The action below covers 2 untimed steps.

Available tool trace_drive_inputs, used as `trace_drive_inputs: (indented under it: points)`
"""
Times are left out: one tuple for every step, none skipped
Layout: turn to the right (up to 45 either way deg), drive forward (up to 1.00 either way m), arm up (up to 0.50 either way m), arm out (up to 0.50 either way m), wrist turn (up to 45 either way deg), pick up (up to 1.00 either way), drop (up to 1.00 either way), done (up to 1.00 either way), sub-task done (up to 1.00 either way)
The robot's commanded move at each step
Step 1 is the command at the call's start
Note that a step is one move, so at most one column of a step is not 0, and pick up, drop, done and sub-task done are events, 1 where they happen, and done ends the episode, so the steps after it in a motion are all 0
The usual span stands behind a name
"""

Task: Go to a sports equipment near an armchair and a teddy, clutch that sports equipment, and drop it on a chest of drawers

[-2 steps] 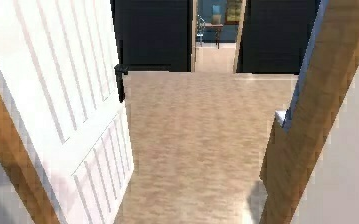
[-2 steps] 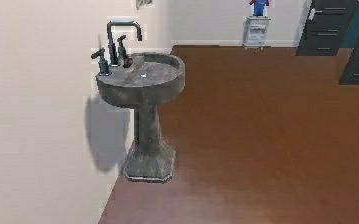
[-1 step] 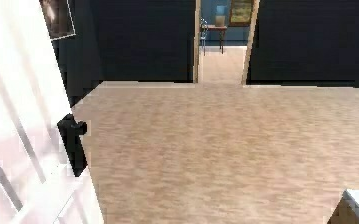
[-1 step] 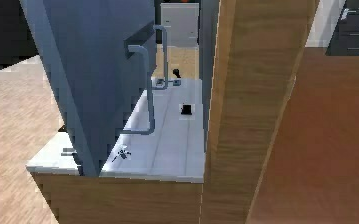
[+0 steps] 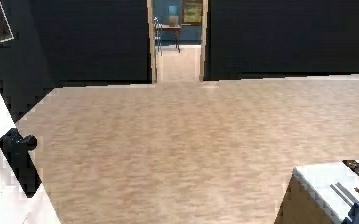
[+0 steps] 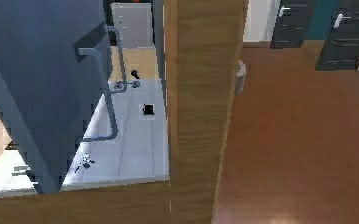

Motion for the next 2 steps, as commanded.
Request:
trace_drive_inputs:
  points:
    - [0.0,1.00,0.00,0.00,0.0,0.00,0.00,0.00,0.00]
    - [0.0,1.00,0.00,0.00,0.0,0.00,0.00,0.00,0.00]
